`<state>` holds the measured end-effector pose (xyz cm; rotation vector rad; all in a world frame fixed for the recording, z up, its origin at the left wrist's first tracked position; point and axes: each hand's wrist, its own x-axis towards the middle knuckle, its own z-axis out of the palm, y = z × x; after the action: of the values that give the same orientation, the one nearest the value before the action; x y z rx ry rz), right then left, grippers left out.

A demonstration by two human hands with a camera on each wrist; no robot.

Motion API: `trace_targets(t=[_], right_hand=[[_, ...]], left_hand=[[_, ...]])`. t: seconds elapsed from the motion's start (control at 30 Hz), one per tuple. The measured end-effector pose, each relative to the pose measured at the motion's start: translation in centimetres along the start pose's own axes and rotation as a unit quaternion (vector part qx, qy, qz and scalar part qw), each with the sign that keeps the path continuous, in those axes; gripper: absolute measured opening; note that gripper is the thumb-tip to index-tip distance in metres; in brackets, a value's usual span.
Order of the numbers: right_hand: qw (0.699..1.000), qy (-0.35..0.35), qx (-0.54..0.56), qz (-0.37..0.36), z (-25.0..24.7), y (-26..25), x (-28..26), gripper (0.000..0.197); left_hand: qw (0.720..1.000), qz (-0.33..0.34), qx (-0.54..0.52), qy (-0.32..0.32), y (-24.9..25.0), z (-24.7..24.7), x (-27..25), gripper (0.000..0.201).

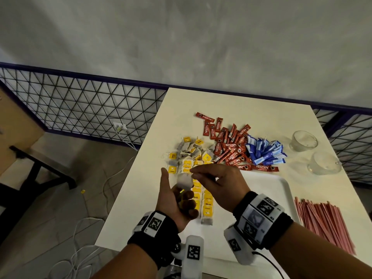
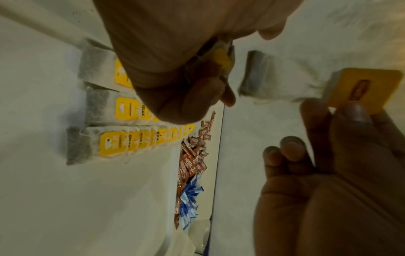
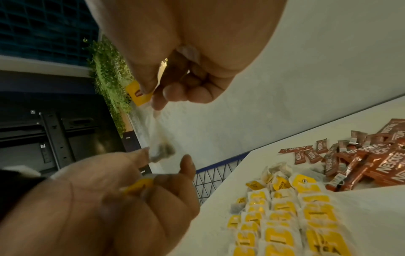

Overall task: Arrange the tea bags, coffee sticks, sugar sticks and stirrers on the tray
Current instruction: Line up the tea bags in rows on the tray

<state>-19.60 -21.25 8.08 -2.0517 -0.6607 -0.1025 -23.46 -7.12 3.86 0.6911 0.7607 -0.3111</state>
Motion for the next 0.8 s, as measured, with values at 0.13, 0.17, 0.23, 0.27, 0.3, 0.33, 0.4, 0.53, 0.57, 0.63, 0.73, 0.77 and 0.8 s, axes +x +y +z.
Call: trace_targets(t=[0.13, 0.17, 0.23, 0.27, 0.3, 0.33, 0.4, 0.53, 0.57, 0.63, 0.73, 0.77, 0.8], right_hand=[[1.000, 0.015, 0.018, -0.019, -0.3, -0.3, 0.4, 0.017], [1.000, 0.013, 0.016, -0.022, -0.5, -0.3, 0.5, 0.017], [0.999, 0.012, 0.010, -0.030, -0.7, -0.3, 0.6, 0.017], [0.999, 0.017, 0.009, -0.034, -0.8, -0.2, 0.6, 0.017], [0.999, 0.024, 0.008, -0.040, -0.8, -0.2, 0.7, 0.017], [0.998, 0.033, 0.005, -0.048, -0.8, -0.1, 0.8, 0.016], [0.997, 0.044, -0.007, -0.067, -0.8, 0.0, 0.9, 0.016], [0.994, 0.014, -0.040, -0.103, -0.8, 0.6, 0.8, 0.022], [0.992, 0.004, -0.055, -0.117, -0.8, 0.7, 0.7, 0.023], [0.986, -0.002, -0.084, -0.146, -0.7, 0.8, 0.6, 0.025], [0.980, 0.004, -0.113, -0.165, -0.6, 0.7, 0.4, 0.023], [0.982, 0.007, -0.108, -0.154, -0.6, 0.6, 0.3, 0.021], [0.987, 0.012, -0.096, -0.127, -0.7, 0.6, 0.3, 0.021]], left_hand=[[0.994, 0.095, 0.055, 0.018, 0.8, -1.0, 0.3, 0.077], [0.987, 0.134, 0.085, 0.011, 1.4, -1.3, 0.3, 0.078], [0.954, 0.229, 0.191, -0.024, 2.5, -1.6, 0.5, 0.075], [0.927, 0.269, 0.255, -0.051, 3.0, -1.6, 0.4, 0.069], [0.903, 0.291, 0.309, -0.072, 3.5, -1.5, 0.1, 0.058], [0.888, 0.295, 0.343, -0.088, 3.9, -1.3, -0.2, 0.042], [0.885, 0.276, 0.363, -0.098, 4.3, -1.1, -0.6, 0.024], [0.936, 0.204, 0.270, -0.094, 4.0, -0.3, -1.5, 0.029], [0.947, 0.190, 0.236, -0.107, 3.8, 0.0, -1.7, 0.025], [0.950, 0.190, 0.216, -0.124, 3.5, 0.4, -2.1, 0.029], [0.937, 0.208, 0.243, -0.139, 3.5, 0.6, -2.2, 0.019], [0.933, 0.215, 0.253, -0.136, 3.6, 0.7, -2.2, 0.014], [0.928, 0.229, 0.265, -0.125, 3.6, 0.5, -2.0, 0.014]])
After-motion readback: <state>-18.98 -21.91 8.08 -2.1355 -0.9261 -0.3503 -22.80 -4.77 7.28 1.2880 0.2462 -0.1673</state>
